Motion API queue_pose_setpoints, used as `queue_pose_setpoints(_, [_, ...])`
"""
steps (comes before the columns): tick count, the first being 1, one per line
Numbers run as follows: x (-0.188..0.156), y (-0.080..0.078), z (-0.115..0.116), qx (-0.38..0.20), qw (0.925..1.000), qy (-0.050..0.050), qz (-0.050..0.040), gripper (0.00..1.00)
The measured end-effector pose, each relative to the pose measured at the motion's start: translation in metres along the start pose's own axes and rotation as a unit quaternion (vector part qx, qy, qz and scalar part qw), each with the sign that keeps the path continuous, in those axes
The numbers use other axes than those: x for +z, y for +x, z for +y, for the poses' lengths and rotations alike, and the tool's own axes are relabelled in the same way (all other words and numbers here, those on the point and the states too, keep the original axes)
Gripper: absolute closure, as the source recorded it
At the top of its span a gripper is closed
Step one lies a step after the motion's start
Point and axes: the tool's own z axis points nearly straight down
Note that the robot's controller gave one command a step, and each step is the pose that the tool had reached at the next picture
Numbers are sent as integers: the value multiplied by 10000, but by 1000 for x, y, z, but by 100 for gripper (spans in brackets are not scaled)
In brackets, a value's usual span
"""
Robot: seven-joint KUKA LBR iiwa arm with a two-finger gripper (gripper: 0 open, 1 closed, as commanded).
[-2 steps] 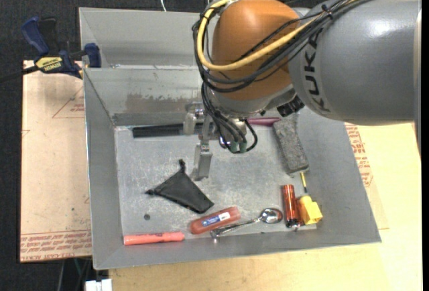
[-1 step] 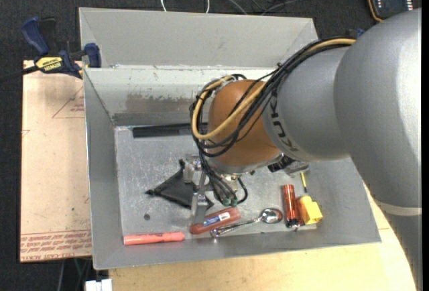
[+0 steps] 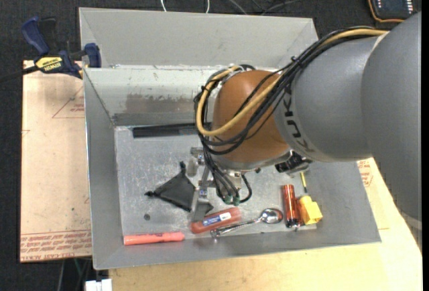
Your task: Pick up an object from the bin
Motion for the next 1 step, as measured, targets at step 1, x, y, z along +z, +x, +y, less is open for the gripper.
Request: queue_pose_setpoints(1, [48, 1, 13, 244, 9997, 32, 94, 0])
